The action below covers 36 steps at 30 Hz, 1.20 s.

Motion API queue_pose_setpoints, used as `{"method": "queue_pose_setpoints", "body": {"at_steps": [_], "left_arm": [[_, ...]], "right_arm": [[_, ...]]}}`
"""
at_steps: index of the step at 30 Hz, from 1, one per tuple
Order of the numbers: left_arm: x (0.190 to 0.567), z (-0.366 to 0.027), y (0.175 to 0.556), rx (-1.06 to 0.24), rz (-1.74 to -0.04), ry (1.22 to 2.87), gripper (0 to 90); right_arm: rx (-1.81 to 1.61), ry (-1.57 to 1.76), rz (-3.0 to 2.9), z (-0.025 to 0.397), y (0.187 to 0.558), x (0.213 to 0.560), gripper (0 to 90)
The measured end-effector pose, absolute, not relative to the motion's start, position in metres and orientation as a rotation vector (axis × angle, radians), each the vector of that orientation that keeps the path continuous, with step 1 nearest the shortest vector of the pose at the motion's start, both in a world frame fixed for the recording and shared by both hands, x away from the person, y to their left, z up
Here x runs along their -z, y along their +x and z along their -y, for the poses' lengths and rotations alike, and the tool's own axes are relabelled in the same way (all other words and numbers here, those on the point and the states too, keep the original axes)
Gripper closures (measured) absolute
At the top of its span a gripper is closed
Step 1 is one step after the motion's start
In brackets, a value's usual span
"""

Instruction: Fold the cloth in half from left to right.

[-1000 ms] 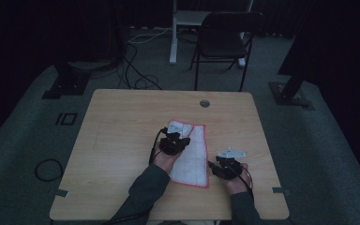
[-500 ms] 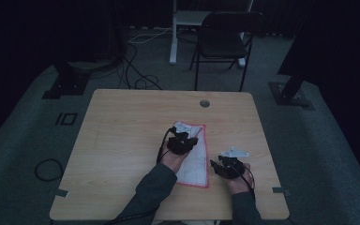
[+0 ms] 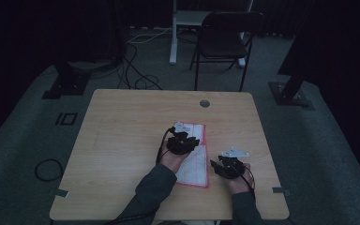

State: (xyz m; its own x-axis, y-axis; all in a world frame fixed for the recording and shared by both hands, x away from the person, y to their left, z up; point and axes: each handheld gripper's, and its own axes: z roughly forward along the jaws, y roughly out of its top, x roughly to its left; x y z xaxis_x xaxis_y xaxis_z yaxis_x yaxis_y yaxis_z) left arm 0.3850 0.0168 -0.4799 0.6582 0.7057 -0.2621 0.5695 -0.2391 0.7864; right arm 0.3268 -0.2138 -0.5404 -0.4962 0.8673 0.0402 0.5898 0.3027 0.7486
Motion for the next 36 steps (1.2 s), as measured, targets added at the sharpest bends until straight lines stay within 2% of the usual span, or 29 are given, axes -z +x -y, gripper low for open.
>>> {"method": "queue_pose_setpoints", "body": {"at_steps": [7, 15, 25, 32, 36], "left_arm": [[0.472, -0.052, 0.373, -0.243, -1.017, 1.881, 70.1], [0.487, -0.085, 0.373, -0.294, -1.101, 1.881, 65.8], [0.530, -0.094, 0.381, -0.335, -1.200, 1.945, 71.8], [0.540, -0.087, 0.387, -0.305, -1.171, 1.974, 67.3], [0.542, -0.080, 0.388, -0.329, -1.162, 2.000, 66.5]], "right_arm": [[-1.024, 1.303, -2.205, 0.213, 0.326, 0.540, 55.3], [-1.018, 1.302, -2.210, 0.212, 0.326, 0.541, 55.2], [-1.021, 1.301, -2.214, 0.212, 0.326, 0.541, 55.2], [-1.015, 1.300, -2.216, 0.211, 0.327, 0.541, 55.2], [-1.014, 1.300, -2.218, 0.211, 0.327, 0.541, 55.1]]}}
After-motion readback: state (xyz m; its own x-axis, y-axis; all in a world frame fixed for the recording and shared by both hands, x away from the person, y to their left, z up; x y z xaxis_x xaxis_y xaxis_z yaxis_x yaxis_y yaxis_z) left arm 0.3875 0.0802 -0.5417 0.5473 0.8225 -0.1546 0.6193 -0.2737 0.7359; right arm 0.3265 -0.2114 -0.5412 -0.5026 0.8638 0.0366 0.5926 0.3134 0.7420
